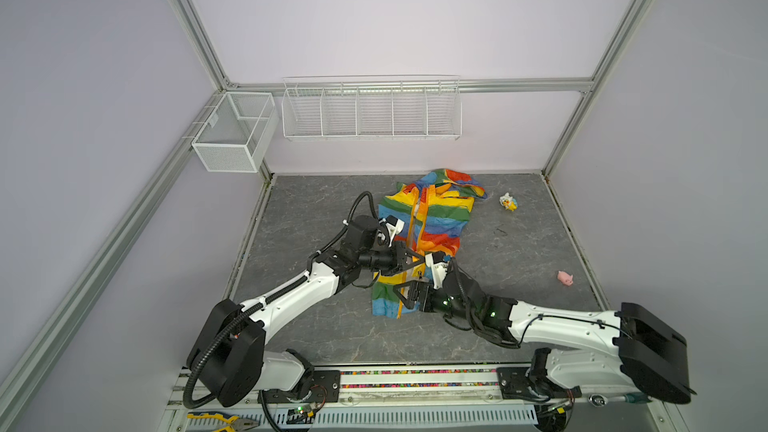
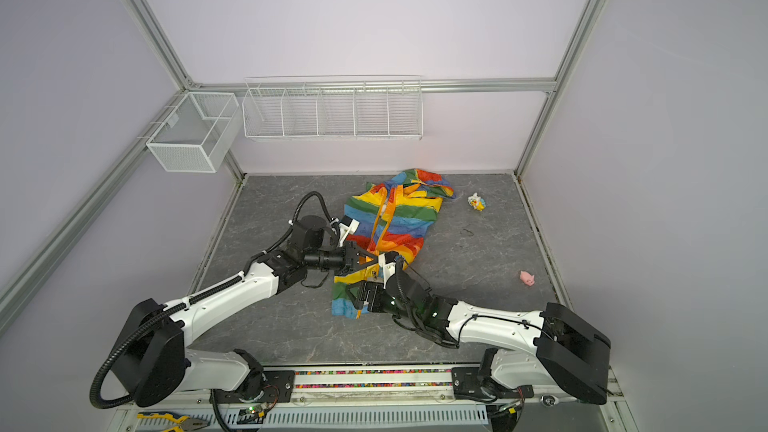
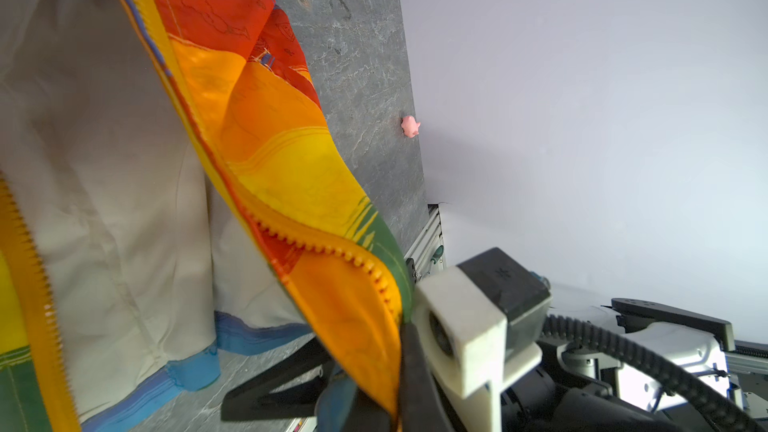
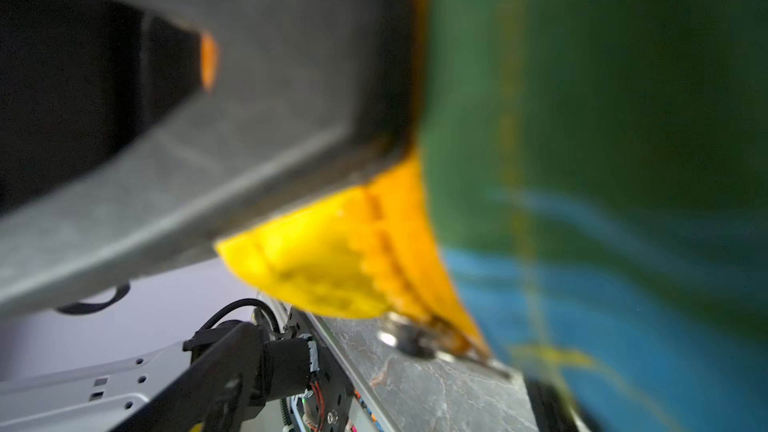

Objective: Zip up the jacket

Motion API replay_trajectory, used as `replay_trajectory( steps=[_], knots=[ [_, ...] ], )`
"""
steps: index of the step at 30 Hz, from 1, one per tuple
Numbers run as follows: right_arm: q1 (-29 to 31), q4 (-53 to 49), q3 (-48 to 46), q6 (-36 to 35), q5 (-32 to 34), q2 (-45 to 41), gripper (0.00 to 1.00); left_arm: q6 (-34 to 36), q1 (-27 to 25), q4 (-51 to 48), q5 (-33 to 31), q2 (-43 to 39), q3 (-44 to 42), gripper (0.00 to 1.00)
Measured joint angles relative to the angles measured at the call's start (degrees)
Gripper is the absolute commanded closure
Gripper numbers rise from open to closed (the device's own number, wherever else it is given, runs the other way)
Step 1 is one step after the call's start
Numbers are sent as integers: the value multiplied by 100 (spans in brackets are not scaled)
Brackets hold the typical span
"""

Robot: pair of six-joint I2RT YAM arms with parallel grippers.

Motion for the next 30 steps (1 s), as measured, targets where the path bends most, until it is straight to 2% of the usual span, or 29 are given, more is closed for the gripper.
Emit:
replay_trajectory(
  steps=[7,10,15,18,20,26,30],
  knots=[
    [103,-1143,11,-341,557,-1110,11,-2,195,50,114,61,-79,100],
    [181,-1797,9,-385,815,-1462,10,-4,205,66,155,98,-79,100],
    [258,-2667,7,-470,1174,-1388,5,-4,205,87,188,98,-79,100],
    [258,-2881,9,-511,1375,-1025,8,-4,205,90,195,98,-79,100],
    [258,-2914,31,-551,1462,-739,13,-4,205,90,195,98,-79,100],
    [127,-2780,448,-791,1563,221,35,-4,205,87,195,98,-79,100],
    [-96,-2601,761,-903,1515,717,61,-4,205,85,195,98,-79,100]
  ],
)
